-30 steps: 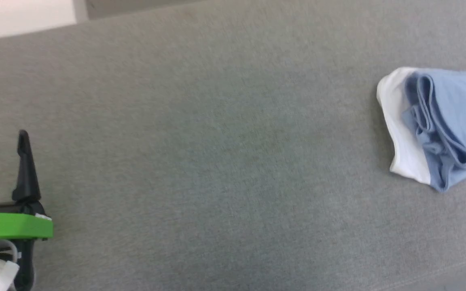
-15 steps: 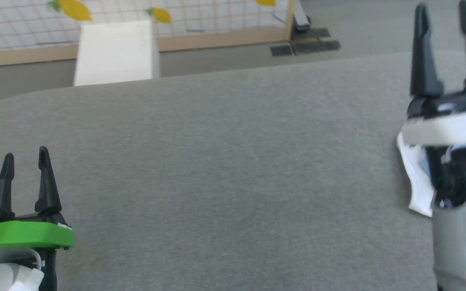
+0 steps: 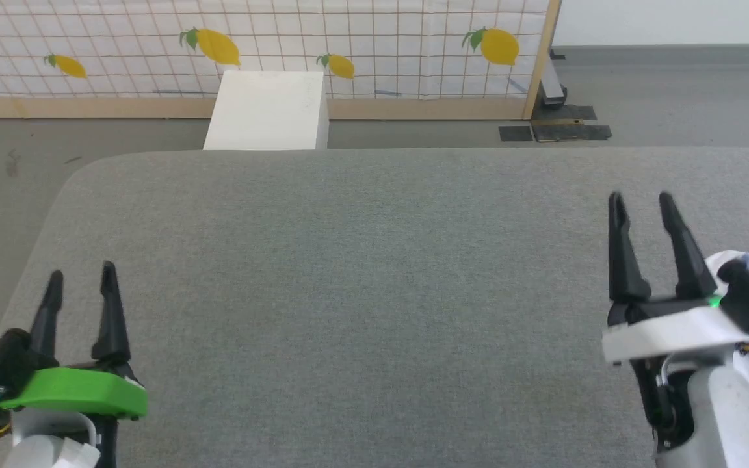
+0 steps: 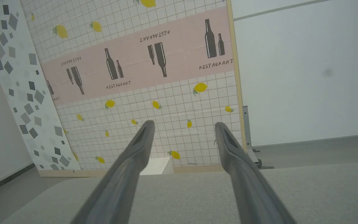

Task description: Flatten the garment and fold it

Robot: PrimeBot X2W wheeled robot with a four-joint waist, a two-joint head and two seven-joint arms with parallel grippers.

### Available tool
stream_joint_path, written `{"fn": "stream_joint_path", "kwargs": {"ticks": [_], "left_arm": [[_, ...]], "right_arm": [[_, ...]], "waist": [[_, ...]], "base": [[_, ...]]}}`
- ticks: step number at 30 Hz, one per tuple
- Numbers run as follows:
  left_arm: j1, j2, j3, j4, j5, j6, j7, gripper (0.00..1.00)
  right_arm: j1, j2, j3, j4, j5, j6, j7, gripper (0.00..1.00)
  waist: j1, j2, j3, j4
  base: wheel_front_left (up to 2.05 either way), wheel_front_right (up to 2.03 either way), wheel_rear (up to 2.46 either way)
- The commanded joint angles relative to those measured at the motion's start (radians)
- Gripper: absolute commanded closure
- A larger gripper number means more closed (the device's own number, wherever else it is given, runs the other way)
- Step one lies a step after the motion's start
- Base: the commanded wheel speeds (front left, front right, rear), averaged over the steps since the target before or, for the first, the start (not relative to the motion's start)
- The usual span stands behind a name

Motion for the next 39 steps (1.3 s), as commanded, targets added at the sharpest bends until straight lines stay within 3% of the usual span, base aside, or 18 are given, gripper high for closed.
{"fn": "stream_joint_path", "kwargs": {"ticks": [1, 17, 39], "left_arm": [[0.010, -0.002, -0.009, 0.011, 0.012, -0.009, 0.003, 0.00], [0.018, -0.012, -0.115, 0.110, 0.071, -0.032, 0.002, 0.00], [0.003, -0.009, -0.139, 0.137, 0.104, -0.014, -0.009, 0.00]], "right_arm": [[0.026, 0.002, 0.003, 0.010, -0.006, -0.002, -0.011, 0.00], [0.183, 0.002, -0.056, 0.043, -0.074, -0.002, -0.020, 0.00], [0.187, 0.002, -0.057, 0.065, -0.074, -0.002, -0.020, 0.00]], "waist": [[0.0001, 0.0044, 0.001, 0.003], [0.0001, 0.0044, -0.011, -0.007], [0.0001, 0.0044, -0.007, -0.008]], "base": [[0.00, 0.00, 0.00], [0.00, 0.00, 0.00], [0.00, 0.00, 0.00]]}}
